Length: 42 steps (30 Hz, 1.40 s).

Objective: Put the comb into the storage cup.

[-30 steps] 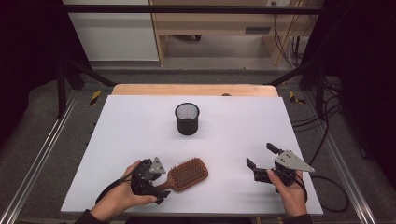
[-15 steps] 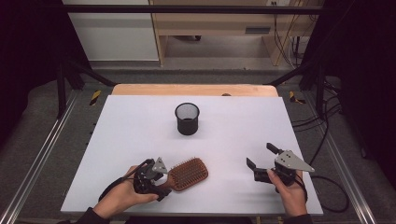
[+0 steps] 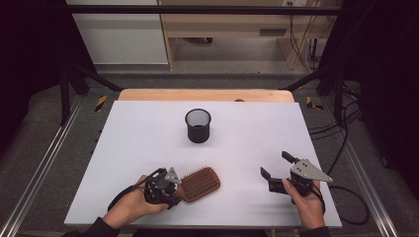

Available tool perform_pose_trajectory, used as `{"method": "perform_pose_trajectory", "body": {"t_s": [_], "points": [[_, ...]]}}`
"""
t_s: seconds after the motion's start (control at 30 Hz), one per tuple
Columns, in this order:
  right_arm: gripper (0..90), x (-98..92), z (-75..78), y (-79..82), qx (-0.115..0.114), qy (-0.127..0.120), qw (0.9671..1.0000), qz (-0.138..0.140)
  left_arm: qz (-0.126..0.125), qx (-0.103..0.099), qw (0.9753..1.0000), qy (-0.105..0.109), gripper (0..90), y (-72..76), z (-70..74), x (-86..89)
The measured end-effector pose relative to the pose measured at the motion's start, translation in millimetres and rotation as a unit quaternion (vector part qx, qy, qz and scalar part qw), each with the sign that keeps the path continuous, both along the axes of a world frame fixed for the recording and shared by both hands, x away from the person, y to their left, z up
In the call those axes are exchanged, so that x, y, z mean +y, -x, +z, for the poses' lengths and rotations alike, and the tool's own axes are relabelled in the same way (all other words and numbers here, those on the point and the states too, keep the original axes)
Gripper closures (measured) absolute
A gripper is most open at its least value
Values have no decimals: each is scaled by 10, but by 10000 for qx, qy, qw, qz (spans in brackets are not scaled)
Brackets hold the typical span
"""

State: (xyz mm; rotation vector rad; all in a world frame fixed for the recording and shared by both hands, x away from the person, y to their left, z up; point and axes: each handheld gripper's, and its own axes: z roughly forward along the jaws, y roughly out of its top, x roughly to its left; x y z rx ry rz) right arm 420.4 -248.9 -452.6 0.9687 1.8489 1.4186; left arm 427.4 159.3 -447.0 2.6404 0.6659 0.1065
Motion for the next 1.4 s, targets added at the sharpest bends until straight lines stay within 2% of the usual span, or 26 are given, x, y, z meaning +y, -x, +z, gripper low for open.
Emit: {"method": "perform_pose_trajectory", "body": {"t_s": [0.3,0.87,1.13,1.4], "points": [[55,1,-4,-2,19,-6,10000,6,-52,51,9998,-170,630,-40,-21,-29],[55,5,-7,-3,39,-4,10000,14,-130,25,9995,-303,669,-40,-17,-16],[55,6,-6,-3,33,-4,10000,24,-198,23,9984,-534,676,-49,-8,-83],[56,-1,2,3,11,-17,10000,27,-206,49,9983,-537,713,-54,-11,-91]]}}
